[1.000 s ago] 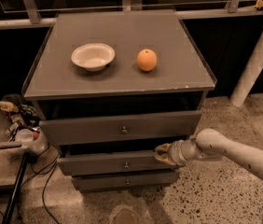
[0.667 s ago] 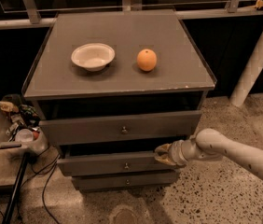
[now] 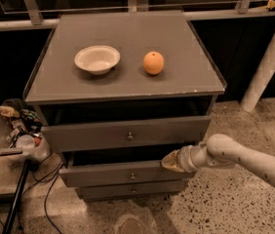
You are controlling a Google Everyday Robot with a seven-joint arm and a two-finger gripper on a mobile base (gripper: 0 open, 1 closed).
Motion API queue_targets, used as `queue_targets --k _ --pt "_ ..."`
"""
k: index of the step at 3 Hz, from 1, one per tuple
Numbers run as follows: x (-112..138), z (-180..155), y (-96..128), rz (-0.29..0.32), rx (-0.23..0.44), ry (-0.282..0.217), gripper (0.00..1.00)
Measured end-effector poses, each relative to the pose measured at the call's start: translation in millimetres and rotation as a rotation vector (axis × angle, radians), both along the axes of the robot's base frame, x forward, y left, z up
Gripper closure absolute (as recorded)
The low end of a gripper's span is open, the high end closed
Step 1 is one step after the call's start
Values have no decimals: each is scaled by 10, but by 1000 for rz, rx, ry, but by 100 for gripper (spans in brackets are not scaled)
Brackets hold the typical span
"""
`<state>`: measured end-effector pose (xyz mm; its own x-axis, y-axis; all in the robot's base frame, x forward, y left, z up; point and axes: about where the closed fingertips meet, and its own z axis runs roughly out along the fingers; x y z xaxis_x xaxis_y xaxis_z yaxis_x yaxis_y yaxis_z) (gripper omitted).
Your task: Open middle drawer
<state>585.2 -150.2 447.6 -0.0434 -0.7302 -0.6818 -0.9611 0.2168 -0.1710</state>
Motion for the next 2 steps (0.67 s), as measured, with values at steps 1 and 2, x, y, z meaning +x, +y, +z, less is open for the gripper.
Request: queue_targets --k 1,2 --pt "0 0 0 0 0 0 81" --pt "0 0 1 0 0 0 58"
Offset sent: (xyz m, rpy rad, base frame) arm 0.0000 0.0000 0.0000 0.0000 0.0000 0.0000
